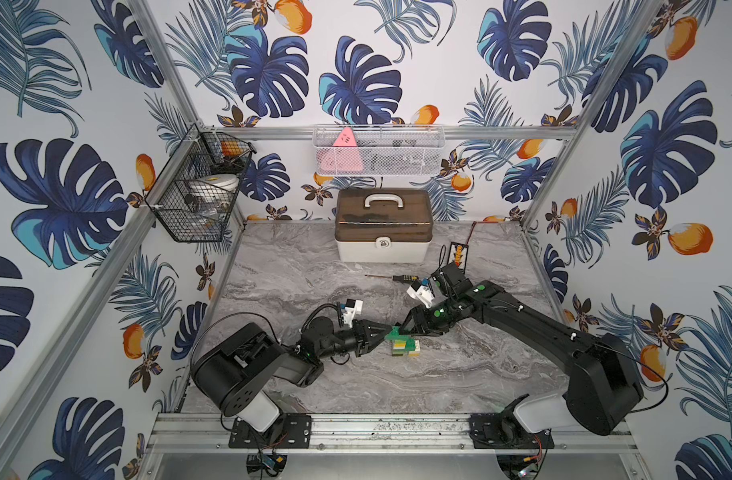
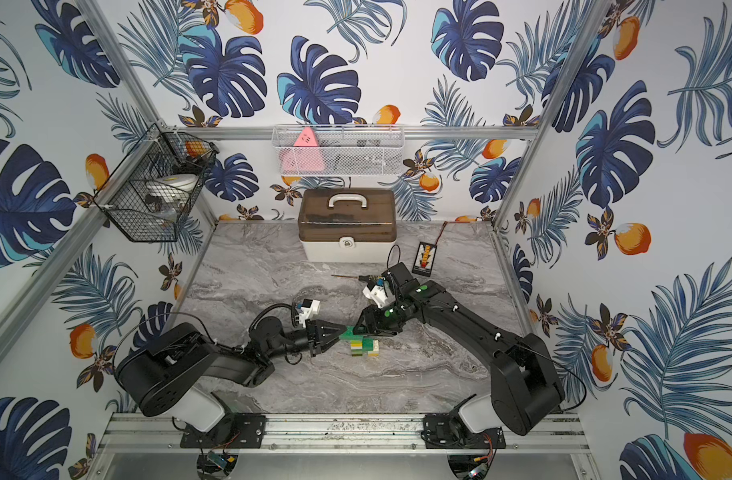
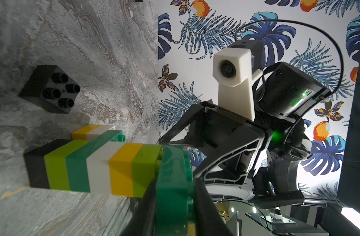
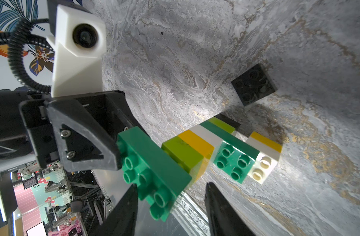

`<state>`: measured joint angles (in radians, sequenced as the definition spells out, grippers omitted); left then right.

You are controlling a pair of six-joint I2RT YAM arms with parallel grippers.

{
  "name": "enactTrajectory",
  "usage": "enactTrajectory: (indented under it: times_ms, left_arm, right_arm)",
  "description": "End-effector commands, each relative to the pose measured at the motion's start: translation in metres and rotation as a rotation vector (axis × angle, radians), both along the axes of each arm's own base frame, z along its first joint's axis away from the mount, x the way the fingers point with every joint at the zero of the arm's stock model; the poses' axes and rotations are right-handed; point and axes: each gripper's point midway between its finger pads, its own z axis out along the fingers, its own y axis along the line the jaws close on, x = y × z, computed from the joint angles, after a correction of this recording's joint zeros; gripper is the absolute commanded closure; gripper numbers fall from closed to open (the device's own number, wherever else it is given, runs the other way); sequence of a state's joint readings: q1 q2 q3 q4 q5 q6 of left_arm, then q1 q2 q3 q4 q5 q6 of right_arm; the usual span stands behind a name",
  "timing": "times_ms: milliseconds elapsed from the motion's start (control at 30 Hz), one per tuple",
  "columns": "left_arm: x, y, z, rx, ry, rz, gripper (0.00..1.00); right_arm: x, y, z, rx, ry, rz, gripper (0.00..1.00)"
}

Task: Assemble a giraffe with lego
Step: Assemble the lego brick with the lego brick.

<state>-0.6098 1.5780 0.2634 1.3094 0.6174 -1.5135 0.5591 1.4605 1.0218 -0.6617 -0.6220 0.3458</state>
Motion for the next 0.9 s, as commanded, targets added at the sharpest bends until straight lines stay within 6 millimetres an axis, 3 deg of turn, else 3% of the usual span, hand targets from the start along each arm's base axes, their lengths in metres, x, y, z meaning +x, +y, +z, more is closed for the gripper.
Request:
enactTrajectory:
  times_ms: [0, 233, 567, 867]
  left_arm:
    - [-0.023, -0.004, -0.043, 0.119, 0.132, -0.091, 1.0]
    - [-0.025, -0.008, -0.044, 0.111, 0.132, -0.09, 1.0]
    - [-0.022, -0.008, -0.016, 0.079, 0.043, -0.08, 1.0]
    - [-0.018, -0.008, -0.012, 0.006, 0.034, -0.054, 1.0]
  right_arm:
    - [0.01, -0.039, -0.03, -0.225, -0.026, -0.087, 0.45]
    - [0.012, -0.039, -0.03, -0.202, -0.019, -0.097, 0.45]
    - [0.02, -0.033, -0.011, -0.156, -0.077, -0.091, 0.44]
    - [0.022, -0.031, 0.002, -0.126, -0.116, -0.091, 0.4]
